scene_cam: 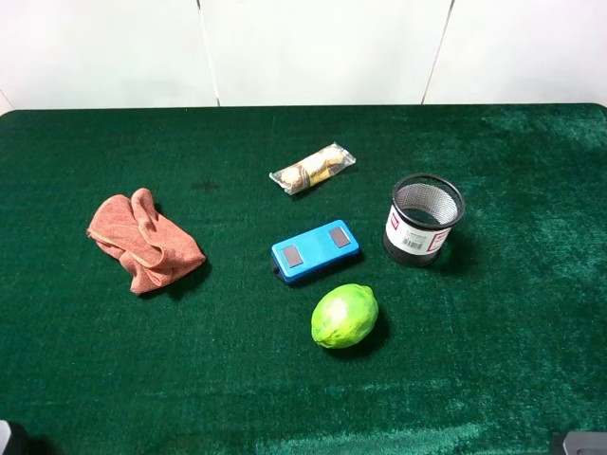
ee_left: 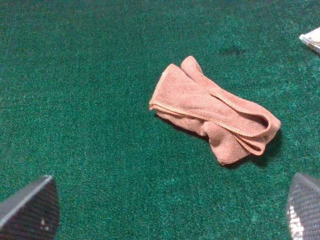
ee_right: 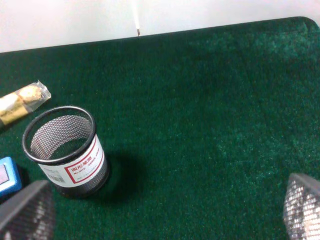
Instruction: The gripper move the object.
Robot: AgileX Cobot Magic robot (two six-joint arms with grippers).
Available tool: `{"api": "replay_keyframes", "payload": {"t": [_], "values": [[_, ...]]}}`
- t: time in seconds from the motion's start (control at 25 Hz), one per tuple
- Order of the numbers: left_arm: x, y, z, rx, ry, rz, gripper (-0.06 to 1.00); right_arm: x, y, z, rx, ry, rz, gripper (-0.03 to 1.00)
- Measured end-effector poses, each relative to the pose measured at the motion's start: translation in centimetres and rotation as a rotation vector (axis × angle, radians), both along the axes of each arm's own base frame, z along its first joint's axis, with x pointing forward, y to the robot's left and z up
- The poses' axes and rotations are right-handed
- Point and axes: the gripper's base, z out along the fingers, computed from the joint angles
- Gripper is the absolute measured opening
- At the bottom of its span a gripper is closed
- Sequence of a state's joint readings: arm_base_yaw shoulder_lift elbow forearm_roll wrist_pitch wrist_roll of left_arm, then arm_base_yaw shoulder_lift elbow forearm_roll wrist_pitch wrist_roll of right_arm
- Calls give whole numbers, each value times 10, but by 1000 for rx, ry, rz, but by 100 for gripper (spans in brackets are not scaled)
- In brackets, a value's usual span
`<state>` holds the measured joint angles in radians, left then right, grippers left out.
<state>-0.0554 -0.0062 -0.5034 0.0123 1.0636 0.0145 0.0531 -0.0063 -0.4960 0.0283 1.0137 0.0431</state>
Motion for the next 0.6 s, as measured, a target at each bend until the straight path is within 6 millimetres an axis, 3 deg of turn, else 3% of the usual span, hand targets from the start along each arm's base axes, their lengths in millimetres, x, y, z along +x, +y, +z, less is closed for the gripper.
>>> {"api": "replay_keyframes", "payload": {"t": [0.6], "values": [[0, 0, 0, 0, 0, 0, 91, 0, 0, 0, 0, 0, 0, 70]]}}
